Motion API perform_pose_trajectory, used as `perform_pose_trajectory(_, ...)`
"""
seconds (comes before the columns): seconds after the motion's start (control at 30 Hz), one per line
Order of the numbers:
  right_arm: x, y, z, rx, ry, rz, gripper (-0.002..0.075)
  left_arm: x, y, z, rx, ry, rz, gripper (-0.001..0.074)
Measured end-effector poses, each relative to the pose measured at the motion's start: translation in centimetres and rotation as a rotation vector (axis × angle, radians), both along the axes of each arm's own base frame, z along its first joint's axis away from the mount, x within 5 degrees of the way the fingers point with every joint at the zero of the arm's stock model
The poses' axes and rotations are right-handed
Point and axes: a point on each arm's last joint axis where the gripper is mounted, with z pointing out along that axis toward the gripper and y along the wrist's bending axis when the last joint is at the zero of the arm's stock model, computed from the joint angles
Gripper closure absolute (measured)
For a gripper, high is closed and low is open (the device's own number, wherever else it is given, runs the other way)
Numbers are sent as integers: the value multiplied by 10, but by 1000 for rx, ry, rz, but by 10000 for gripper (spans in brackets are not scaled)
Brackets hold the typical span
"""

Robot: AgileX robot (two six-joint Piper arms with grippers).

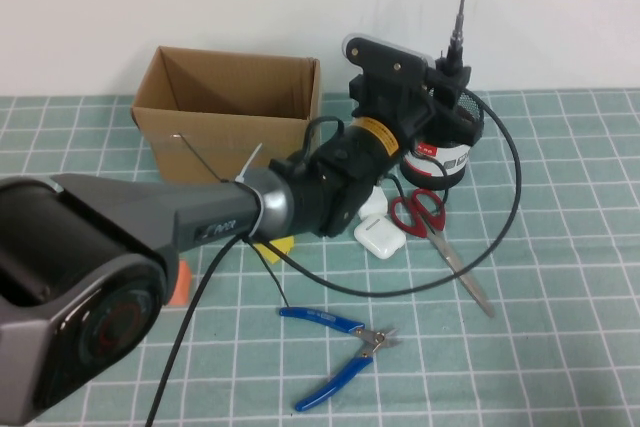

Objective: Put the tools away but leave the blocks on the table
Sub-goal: Place the picked object into the round holder

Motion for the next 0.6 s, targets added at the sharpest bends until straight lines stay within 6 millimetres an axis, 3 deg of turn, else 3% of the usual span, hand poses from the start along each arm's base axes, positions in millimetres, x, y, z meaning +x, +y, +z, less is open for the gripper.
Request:
perform_pose_trajectory(0.23,0,0,0,0,0,0,736,13,-1,11,-34,-37,15,556)
perform_pose_trajectory(0.6,0,0,0,0,0,0,736,16,-3,-11,7,2,15,556)
